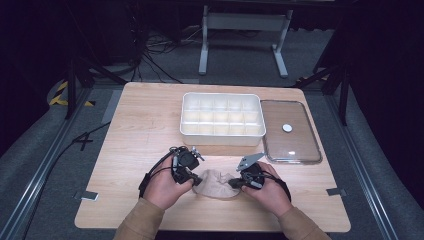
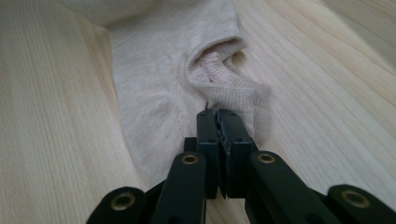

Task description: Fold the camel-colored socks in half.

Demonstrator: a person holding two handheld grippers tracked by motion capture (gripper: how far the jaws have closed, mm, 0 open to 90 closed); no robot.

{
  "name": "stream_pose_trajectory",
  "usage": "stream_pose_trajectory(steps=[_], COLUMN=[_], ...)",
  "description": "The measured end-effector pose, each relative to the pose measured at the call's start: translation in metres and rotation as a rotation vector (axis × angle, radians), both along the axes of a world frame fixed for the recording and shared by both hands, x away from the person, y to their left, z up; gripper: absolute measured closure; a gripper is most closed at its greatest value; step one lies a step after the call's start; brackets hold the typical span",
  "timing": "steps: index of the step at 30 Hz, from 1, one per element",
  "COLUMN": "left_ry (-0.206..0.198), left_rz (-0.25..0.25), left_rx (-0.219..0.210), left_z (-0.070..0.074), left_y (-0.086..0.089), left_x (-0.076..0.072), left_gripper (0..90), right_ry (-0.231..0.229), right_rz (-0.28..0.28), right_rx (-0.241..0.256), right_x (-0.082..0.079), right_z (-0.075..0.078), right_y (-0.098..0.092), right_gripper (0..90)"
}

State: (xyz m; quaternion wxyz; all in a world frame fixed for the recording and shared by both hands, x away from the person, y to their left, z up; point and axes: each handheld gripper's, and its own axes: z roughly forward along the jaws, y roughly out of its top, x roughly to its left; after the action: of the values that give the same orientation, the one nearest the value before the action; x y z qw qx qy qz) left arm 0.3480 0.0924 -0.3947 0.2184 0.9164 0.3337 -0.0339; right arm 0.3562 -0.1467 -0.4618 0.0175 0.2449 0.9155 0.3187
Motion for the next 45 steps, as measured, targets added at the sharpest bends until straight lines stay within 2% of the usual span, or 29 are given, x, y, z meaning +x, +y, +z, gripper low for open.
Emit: stream_pose_trajectory(steps=[11, 20, 28, 32, 35, 36, 38, 40, 42, 44, 45], left_ry=[0.001, -0.008, 0.020, 0.028, 0.055, 0.057, 0.058, 0.046, 0.043, 0.033, 0.025], left_rz=[-0.023, -0.057, -0.105, -0.110, -0.108, -0.108, -0.103, -0.088, -0.089, -0.073, -0.063], left_rx=[-0.049, -0.107, -0.099, -0.101, -0.094, -0.094, -0.104, -0.133, -0.150, -0.181, -0.184], left_z=[0.000, -0.001, -0.012, -0.015, -0.021, -0.023, -0.023, -0.019, -0.017, -0.010, -0.007], left_y=[-0.008, -0.022, -0.041, -0.045, -0.048, -0.048, -0.047, -0.042, -0.039, -0.031, -0.026], left_x=[0.002, 0.002, 0.000, 0.000, 0.001, 0.002, 0.003, 0.003, 0.004, 0.004, 0.004], left_gripper=[85.2, 85.2, 85.2, 85.1, 84.4, 82.7, 70.9, 61.6, 58.0, 57.0, 57.0], right_ry=[0.007, 0.005, 0.002, -0.006, -0.010, -0.010, -0.032, -0.055, -0.056, -0.072, -0.072], right_rz=[0.049, 0.038, 0.035, 0.037, 0.037, 0.038, 0.034, 0.031, 0.027, 0.017, 0.017], right_rx=[0.030, 0.048, 0.060, 0.063, 0.063, 0.061, 0.047, 0.035, 0.037, 0.034, 0.034], right_x=[-0.006, -0.009, -0.009, -0.009, -0.009, -0.009, -0.011, -0.012, -0.012, -0.011, -0.011], right_z=[-0.002, -0.004, -0.005, -0.005, -0.005, -0.004, -0.003, -0.001, -0.001, 0.000, 0.000], right_y=[0.017, 0.016, 0.015, 0.015, 0.015, 0.015, 0.015, 0.015, 0.014, 0.009, 0.009], right_gripper=[88.7, 88.6, 88.5, 88.3, 86.8, 85.6, 82.0, 80.0, 79.1, 76.4, 76.4])
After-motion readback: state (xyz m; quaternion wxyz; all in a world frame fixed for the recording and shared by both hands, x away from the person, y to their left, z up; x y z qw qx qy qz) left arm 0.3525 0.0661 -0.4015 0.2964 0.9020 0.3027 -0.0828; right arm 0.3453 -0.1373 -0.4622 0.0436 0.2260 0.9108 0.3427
